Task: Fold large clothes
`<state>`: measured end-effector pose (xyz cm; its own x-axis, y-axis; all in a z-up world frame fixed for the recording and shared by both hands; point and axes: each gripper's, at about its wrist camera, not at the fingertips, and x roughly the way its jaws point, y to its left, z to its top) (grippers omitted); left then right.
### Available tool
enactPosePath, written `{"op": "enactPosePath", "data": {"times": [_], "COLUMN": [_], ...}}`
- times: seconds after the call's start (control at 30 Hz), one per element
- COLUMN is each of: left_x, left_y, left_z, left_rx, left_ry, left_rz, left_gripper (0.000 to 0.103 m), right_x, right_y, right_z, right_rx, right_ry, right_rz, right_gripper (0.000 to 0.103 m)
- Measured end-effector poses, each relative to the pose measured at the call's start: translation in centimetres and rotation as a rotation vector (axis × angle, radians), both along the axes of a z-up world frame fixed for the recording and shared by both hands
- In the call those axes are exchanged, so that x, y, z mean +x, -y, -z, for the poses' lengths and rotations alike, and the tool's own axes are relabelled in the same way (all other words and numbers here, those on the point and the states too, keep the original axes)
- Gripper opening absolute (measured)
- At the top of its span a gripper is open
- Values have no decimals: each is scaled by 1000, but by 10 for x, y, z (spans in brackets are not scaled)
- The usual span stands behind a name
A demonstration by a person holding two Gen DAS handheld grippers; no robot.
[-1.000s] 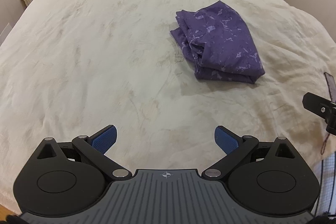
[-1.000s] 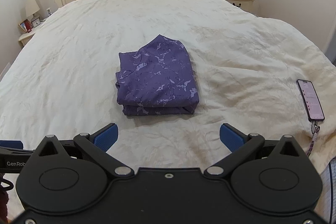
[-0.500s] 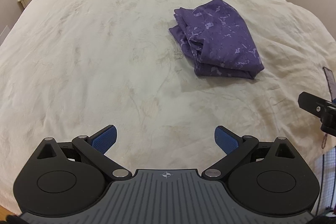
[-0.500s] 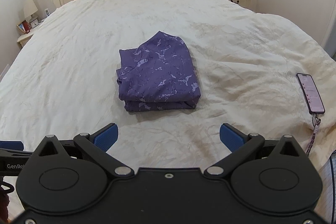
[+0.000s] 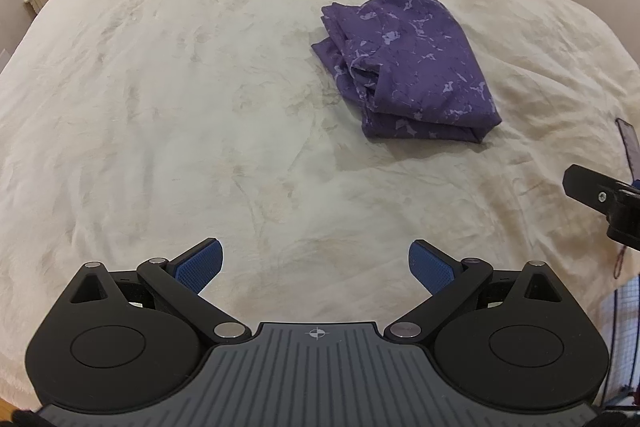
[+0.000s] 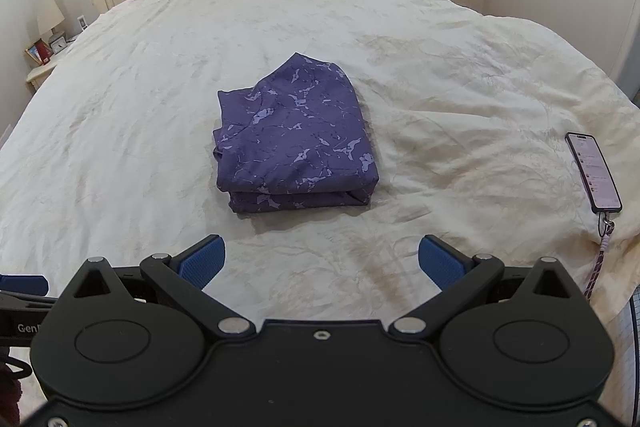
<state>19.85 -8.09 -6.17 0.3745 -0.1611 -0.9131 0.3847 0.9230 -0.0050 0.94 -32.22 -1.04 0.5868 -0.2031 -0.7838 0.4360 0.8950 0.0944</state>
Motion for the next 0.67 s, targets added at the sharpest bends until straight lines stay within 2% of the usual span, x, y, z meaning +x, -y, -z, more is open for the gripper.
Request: {"op": "enactPosePath", "data": {"times": [0.67], "left_x": [15], "left_y": [36], "left_z": [16], "left_rx": [9], "left_ry": [-39], "left_rz": [7], "left_gripper": [100], "right_x": [20], "right_y": [38], "right_z": [23], "right_rx": [41], "right_ry": [-49], "right_rz": [2], "right_gripper": [103]}}
